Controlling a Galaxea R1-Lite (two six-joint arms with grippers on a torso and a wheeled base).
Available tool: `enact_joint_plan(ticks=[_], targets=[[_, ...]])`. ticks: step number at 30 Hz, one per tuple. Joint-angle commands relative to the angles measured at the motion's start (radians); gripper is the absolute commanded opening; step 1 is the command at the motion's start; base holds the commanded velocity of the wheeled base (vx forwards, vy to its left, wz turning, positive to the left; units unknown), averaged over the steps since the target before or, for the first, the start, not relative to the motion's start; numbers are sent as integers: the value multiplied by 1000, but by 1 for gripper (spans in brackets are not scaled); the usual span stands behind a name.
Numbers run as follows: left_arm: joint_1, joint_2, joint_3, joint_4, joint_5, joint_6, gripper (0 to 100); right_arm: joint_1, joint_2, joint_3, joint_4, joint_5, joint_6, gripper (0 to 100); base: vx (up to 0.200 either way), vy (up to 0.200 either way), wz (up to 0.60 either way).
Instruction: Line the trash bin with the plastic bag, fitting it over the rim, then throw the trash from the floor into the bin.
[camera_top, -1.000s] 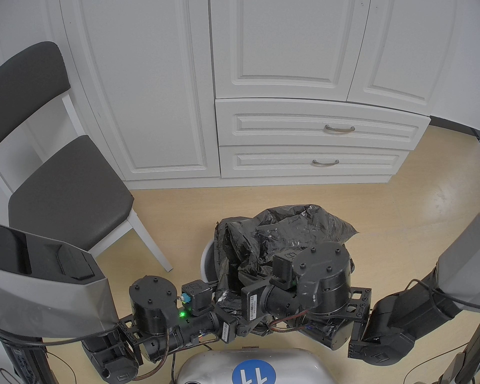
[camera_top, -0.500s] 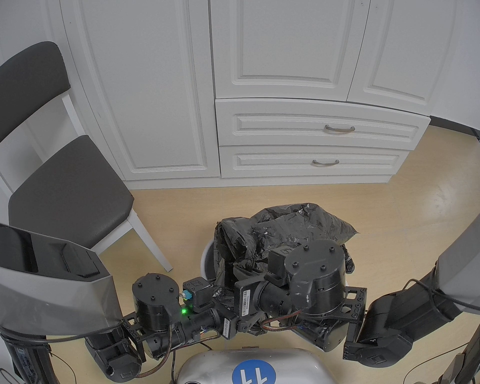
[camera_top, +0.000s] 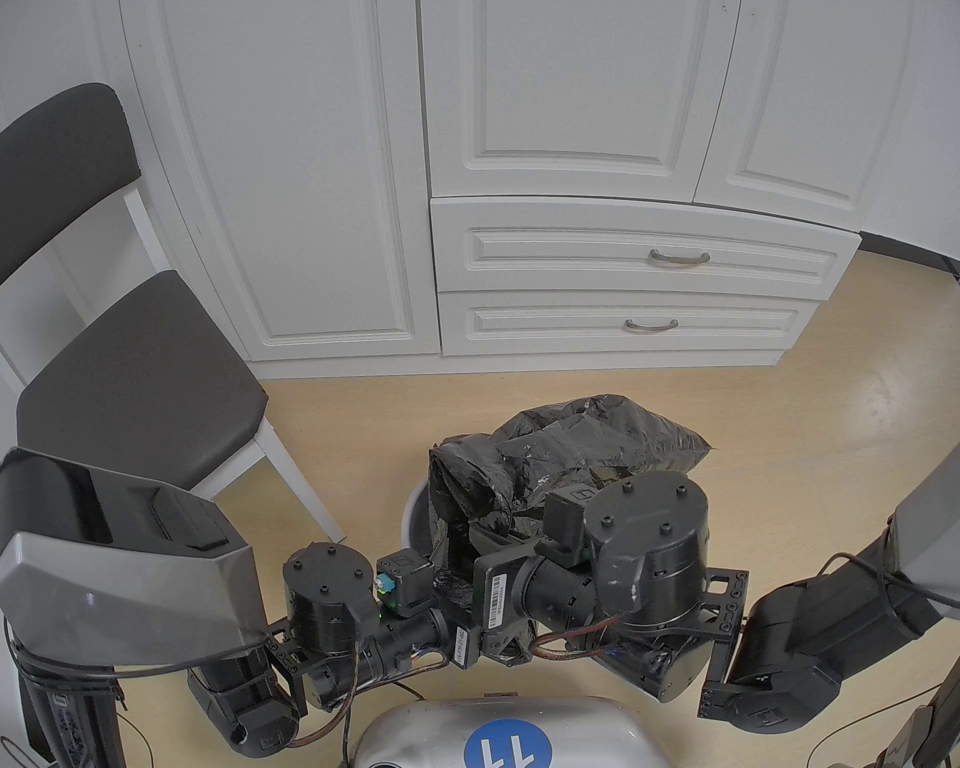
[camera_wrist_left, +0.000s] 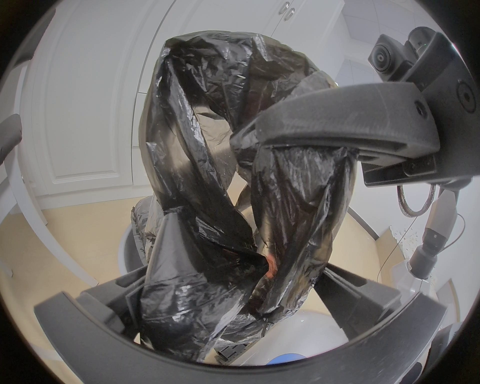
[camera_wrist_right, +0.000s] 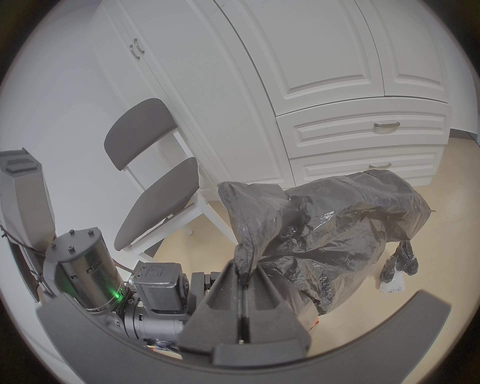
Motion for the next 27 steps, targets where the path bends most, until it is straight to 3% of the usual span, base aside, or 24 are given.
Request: enact_joint_plan(ticks=[1, 18, 19, 27], targets=[[2, 6, -3, 0, 0, 0, 0, 0, -6, 1, 0, 0, -1, 0, 0, 0, 0], [2, 4, -15, 0, 0, -29, 0, -3, -62, 63, -4, 1, -56, 0, 0, 0, 0], [2, 3, -15, 0, 0, -31, 0, -3, -65, 73, -7, 1, -74, 100, 0, 0, 0], [2, 0, -15, 0, 2, -31, 0, -6, -152, 110, -1, 8, -110, 100, 0, 0, 0]])
